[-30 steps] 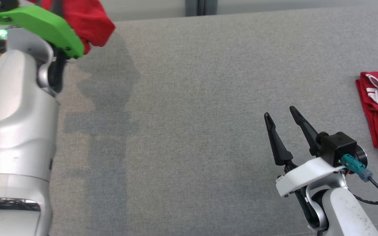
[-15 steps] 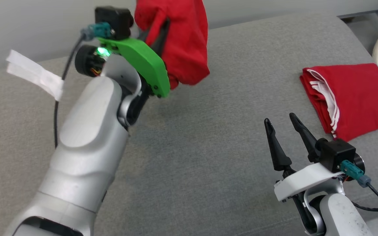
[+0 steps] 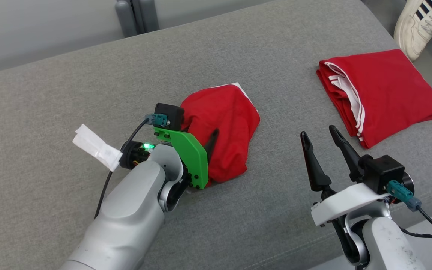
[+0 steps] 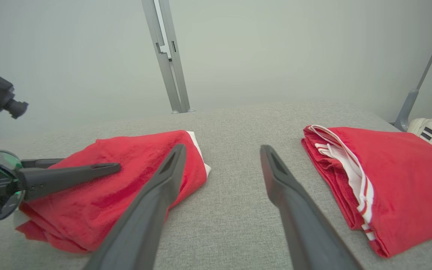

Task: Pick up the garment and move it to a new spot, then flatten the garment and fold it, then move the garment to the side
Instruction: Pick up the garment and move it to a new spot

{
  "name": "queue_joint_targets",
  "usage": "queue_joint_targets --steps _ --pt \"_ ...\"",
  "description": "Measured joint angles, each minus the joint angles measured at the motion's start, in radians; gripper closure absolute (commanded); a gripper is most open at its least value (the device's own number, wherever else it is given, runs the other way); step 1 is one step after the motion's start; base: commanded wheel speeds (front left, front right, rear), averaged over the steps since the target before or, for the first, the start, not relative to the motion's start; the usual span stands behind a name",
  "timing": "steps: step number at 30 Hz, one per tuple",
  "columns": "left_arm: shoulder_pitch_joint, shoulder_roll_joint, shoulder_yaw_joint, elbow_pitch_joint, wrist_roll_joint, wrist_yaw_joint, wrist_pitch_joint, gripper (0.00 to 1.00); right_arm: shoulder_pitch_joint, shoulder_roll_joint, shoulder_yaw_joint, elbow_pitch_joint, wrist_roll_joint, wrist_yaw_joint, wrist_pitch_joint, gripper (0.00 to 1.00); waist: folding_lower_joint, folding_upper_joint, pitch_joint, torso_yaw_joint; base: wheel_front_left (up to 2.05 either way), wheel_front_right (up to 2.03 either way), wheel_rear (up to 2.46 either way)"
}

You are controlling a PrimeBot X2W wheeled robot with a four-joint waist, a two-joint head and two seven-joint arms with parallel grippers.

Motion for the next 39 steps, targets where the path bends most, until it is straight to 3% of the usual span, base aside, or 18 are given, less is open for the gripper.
queue_joint_targets --steps 9,18,24,30,39 --pt "0.045 0.012 0.054 -0.080 -0.044 0.021 -0.197 0.00 0.032 -0.013 -0.044 -0.017 -0.009 0.000 0.016 0.00 0.0000 0.0000 -0.045 0.069 0.00 0.00 0.00" --pt "0.238 0.139 0.109 -0.218 -0.016 0.077 -0.373 0.00 0.091 -0.015 -0.102 -0.037 -0.016 0.000 0.041 0.00 0.0000 0.0000 -0.129 0.172 0.00 0.00 0.00" --pt "0.391 0.203 0.193 -0.339 0.016 0.092 -0.410 0.00 0.147 -0.021 -0.145 -0.039 -0.011 0.000 0.041 0.00 0.0000 0.0000 -0.175 0.235 0.00 0.00 0.00" --pt "0.562 0.200 0.379 -0.521 0.149 0.098 -0.414 0.00 0.184 -0.025 -0.178 -0.037 -0.007 0.000 0.038 0.00 0.0000 -0.0001 -0.206 0.285 0.00 0.00 0.00" --pt "0.696 0.155 0.534 -0.566 0.257 0.041 -0.414 0.00 0.188 -0.014 -0.167 -0.011 -0.002 0.000 0.031 0.00 0.0000 0.0000 -0.221 0.293 0.00 0.00 0.00"
